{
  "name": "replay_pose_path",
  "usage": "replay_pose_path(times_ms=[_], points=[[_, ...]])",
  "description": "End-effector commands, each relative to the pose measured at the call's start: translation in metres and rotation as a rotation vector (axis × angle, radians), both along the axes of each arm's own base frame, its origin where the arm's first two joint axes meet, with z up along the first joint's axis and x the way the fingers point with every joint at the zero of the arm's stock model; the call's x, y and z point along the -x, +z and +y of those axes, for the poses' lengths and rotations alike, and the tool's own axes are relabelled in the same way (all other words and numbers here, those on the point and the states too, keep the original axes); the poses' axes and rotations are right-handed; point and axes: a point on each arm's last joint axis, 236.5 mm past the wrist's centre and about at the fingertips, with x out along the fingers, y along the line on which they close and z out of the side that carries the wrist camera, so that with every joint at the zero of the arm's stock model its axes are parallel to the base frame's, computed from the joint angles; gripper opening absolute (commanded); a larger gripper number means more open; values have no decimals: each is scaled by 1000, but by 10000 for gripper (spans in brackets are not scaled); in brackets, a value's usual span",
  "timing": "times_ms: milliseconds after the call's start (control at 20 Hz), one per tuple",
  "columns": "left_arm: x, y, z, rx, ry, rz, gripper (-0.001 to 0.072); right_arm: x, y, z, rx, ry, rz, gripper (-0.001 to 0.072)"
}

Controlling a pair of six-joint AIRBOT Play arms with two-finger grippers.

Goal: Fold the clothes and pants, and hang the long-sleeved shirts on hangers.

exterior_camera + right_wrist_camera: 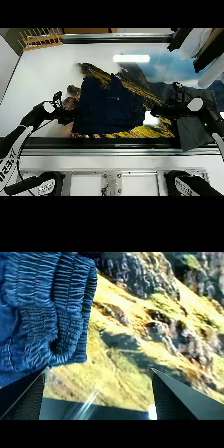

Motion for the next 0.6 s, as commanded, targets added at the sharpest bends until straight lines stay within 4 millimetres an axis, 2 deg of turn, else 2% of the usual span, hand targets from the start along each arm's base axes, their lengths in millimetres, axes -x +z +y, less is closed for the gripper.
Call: replay_pose_path(times_ms=[0,50,100,150,200,350,400,450,500,550], points=[[1,-6,-3,12,11,17,612,-8,-22,9,-41,-24,35,715],[0,-5,-2,9,11,10,457,-12,-28,14,-55,-29,39,715],[-3,3,-2,9,9,-15,72,-14,-39,36,-100,-20,63,715],[-5,7,-2,9,9,-29,14,-11,-43,50,-122,6,78,715],[-7,13,-1,7,6,-51,14,-4,-50,71,-135,63,99,714],[-5,12,-2,7,-4,-45,14,3,-59,82,-128,98,126,707],[-5,13,-2,8,-4,-46,14,3,-61,82,-127,97,132,653],[-5,13,-2,8,-4,-45,14,3,-62,81,-123,96,130,391],[-20,33,-5,17,-17,-78,14,-5,-51,82,-125,103,102,40],[-42,68,-10,26,-53,-145,14,-15,-24,86,-138,125,58,39]])
